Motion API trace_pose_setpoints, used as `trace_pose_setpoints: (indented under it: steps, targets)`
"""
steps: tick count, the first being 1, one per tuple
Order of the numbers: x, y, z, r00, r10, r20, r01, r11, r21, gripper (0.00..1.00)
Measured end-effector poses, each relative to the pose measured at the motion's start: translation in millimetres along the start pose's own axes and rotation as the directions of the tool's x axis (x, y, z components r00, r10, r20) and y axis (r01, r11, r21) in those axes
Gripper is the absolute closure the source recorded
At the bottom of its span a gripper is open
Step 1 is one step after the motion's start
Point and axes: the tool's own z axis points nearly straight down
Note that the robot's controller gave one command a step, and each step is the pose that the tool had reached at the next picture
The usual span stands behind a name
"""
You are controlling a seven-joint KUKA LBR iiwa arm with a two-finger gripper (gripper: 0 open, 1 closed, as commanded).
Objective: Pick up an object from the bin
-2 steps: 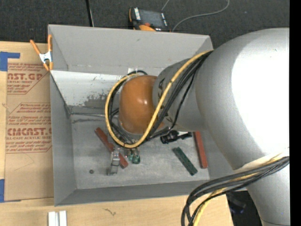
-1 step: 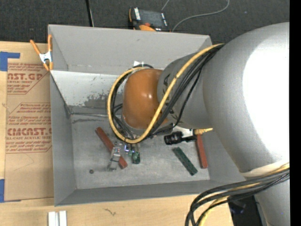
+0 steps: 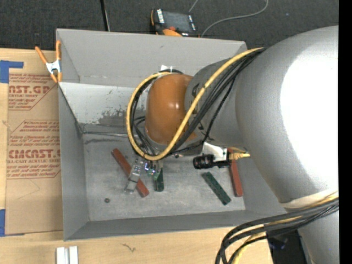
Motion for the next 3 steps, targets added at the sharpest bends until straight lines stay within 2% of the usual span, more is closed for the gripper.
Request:
trace_pose_setpoints:
  steps: [1,2,3]
  targets:
    - [7.4,-10.6,37.2,0.984,0.175,0.001,-0.175,0.984,-0.001,0.0]
    - [6.8,-9.4,36.4,0.985,0.175,0.002,-0.175,0.985,-0.003,0.0]
    - [7.5,-9.8,36.9,0.985,0.175,-0.001,-0.175,0.985,0.0,1.0]
